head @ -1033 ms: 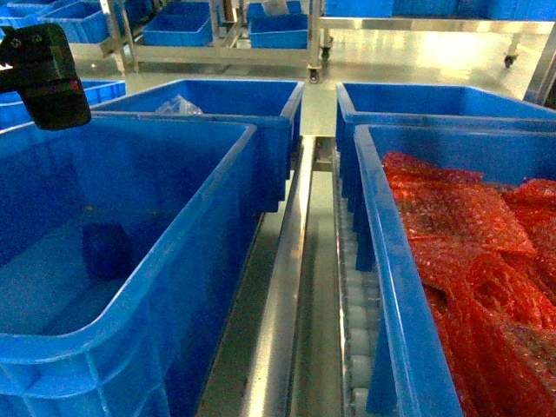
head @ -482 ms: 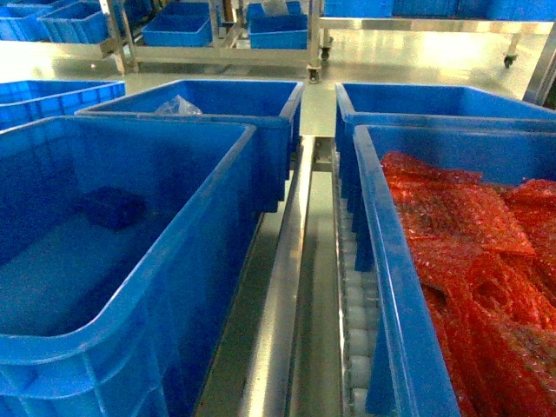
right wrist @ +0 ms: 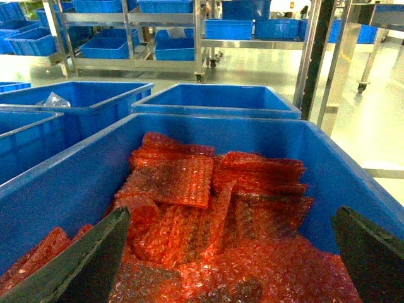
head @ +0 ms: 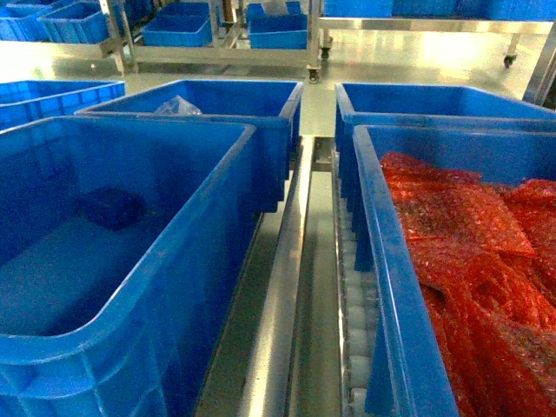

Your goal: Pick blue part to blue bin on bottom shelf

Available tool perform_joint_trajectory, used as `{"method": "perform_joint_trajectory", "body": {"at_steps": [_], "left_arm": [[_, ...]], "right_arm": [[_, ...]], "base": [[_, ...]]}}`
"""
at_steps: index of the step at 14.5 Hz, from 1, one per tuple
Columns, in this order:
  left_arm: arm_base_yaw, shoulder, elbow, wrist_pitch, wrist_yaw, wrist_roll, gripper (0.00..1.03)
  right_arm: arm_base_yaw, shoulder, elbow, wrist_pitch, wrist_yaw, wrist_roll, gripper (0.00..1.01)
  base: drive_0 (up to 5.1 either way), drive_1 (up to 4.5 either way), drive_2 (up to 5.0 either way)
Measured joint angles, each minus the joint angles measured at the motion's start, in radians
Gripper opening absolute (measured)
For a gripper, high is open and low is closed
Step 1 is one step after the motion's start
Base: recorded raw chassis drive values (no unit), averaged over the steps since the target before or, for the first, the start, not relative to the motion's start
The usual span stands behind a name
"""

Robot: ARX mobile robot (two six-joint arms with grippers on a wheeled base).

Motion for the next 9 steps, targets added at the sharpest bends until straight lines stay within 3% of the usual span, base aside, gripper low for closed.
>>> {"method": "perform_joint_trajectory", "body": {"at_steps": [1,9], "left_arm": [[0.000,-0.004,-0.039,0.073,-0.001,0.000,0.02],[0.000,-0.420,-0.096,-0.307,0.000,0.000,0.02]], "right_arm": [[0.000,0.000,0.000,0.000,0.000,0.000,0.98],[0.000,0.000,0.000,0.000,0.000,0.000,0.98]], "base": [[0.0,0.00,0.0],[0.0,0.00,0.0]]}}
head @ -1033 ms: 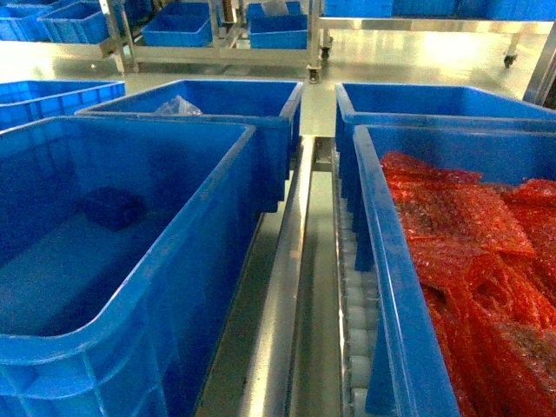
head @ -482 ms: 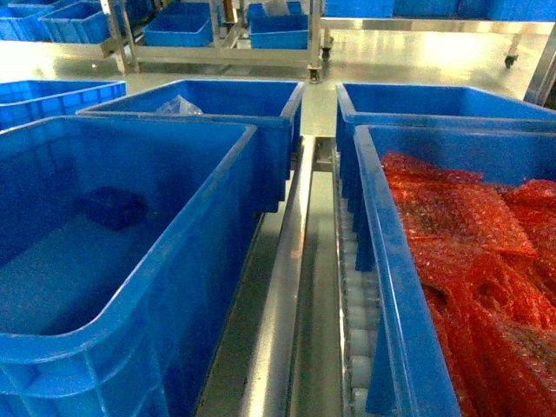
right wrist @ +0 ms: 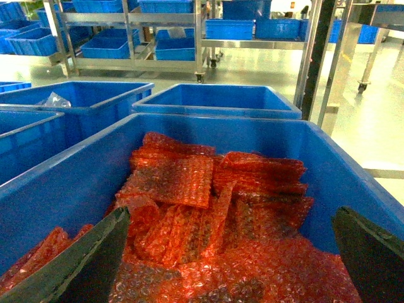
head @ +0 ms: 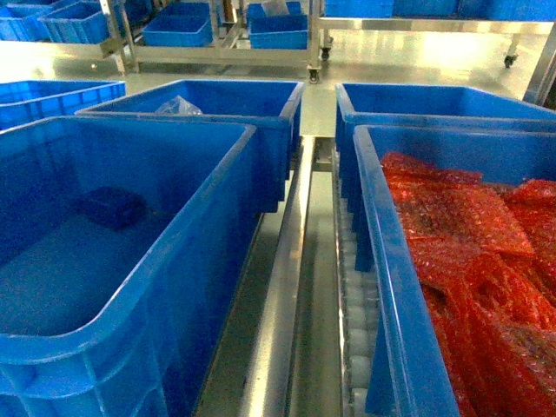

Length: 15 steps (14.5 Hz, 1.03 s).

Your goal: Pick blue part to blue bin on bottom shelf

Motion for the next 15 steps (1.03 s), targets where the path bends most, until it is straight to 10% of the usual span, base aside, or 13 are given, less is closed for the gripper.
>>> {"method": "perform_joint_trajectory", "body": {"at_steps": [15], "left_arm": [[0.000,-0.368,0.000,-0.356,0.000,0.000,0.02]], "right_arm": [[0.000,0.000,0.000,0.000,0.000,0.000,0.98]], "base": [[0.0,0.00,0.0]]}}
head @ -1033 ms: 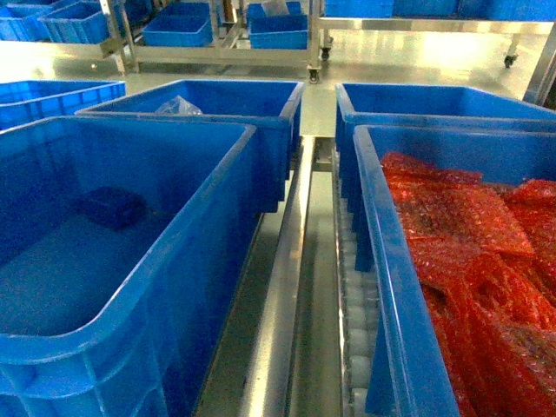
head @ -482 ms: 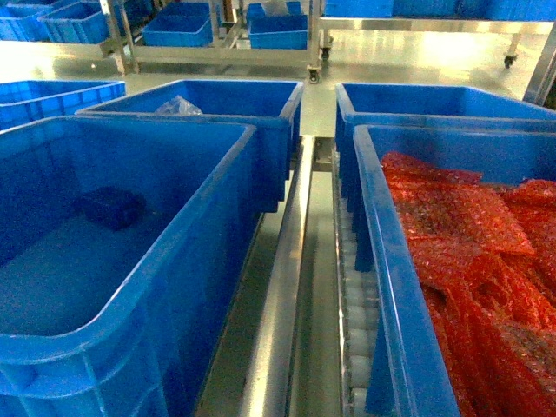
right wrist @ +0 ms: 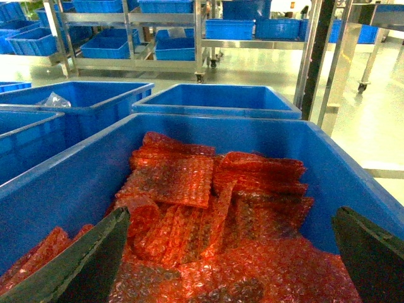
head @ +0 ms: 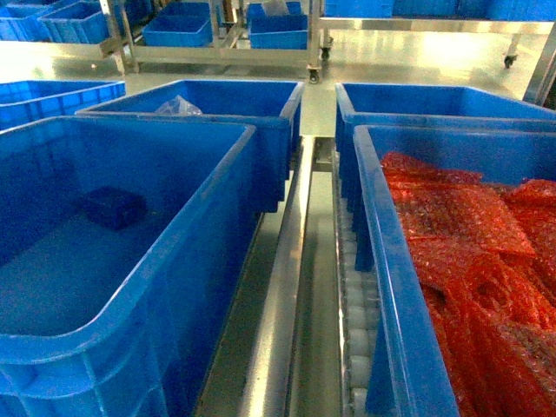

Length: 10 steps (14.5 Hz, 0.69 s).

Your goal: Pick blue part to blue bin on bottom shelf

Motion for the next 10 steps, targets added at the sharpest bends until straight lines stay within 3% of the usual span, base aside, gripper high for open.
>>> {"method": "perform_joint_trajectory", "body": {"at_steps": [1,2,7,9,10], "left_arm": [[0.000,-0.024,0.000,-0.037,0.000,0.000,0.02],[0.000,-0.138,0.000,-0.192,0.003,0.000,0.02],[0.000,-0.170,0.000,-0.183,0.000,0.001,0.05],[0.000,-0.170,0.000,-0.183,0.000,0.002,0.32],[0.000,-0.170,0.000,-0.184,0.000,0.002,0.60]], "right_arm": [[0.000,0.000,0.000,0.000,0.000,0.000,0.98],[0.000,0.000,0.000,-0.001,0.000,0.000,0.98],[0.000,0.000,0.000,0.000,0.000,0.000,0.98],[0.000,0.000,0.000,0.000,0.000,0.000,0.98],[0.000,0.000,0.000,0.000,0.000,0.000,0.98]], "base": [[0.0,0.00,0.0],[0.0,0.00,0.0],[0.0,0.00,0.0],[0.0,0.00,0.0],[0.0,0.00,0.0]]}}
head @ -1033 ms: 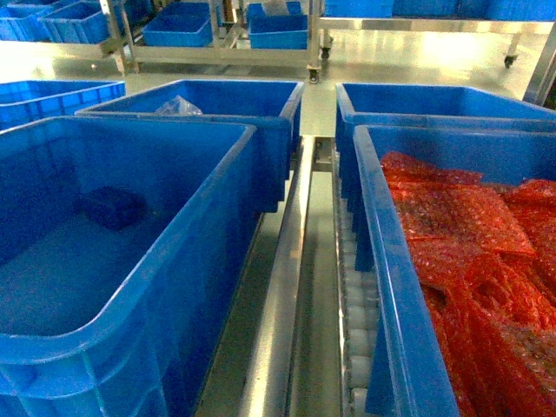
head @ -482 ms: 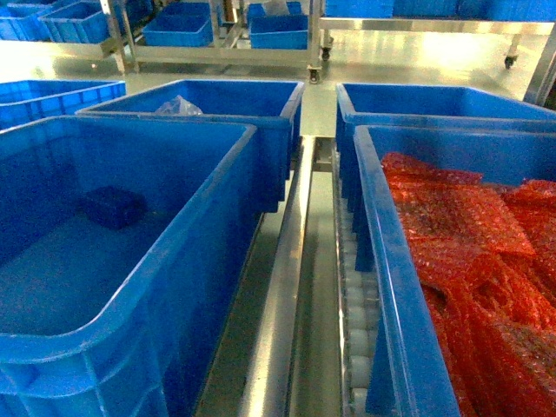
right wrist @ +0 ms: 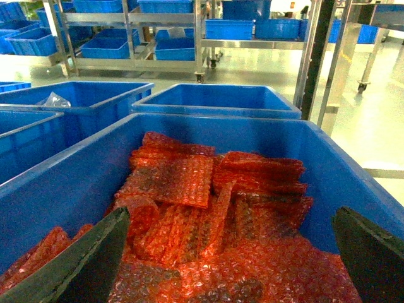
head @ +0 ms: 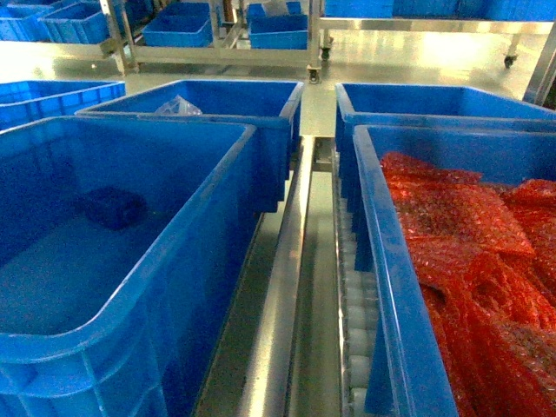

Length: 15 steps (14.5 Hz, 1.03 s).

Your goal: Pick blue part to blue bin on bottom shelf

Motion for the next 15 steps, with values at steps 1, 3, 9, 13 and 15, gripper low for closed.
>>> {"method": "perform_joint_trajectory", "body": {"at_steps": [1,3,9,13,15], "left_arm": [[0.000,0.000,0.000,0.000,0.000,0.000,0.74],[0.000,0.000,0.000,0.000,0.000,0.000,0.99],[0.000,0.000,0.000,0.000,0.000,0.001,0.98],[0.000,0.000,0.000,0.000,0.000,0.001,0.98],[0.000,0.000,0.000,0.000,0.000,0.001,0.98]], "right_arm": [[0.000,0.000,0.000,0.000,0.000,0.000,0.98],[0.000,0.000,0.000,0.000,0.000,0.000,0.98],[0.000,0.000,0.000,0.000,0.000,0.000,0.98],[0.000,0.000,0.000,0.000,0.000,0.000,0.98],[0.000,0.000,0.000,0.000,0.000,0.000,0.98]], "base": [[0.0,0.00,0.0],[0.0,0.00,0.0],[0.0,0.00,0.0],[0.0,0.00,0.0],[0.0,0.00,0.0]]}}
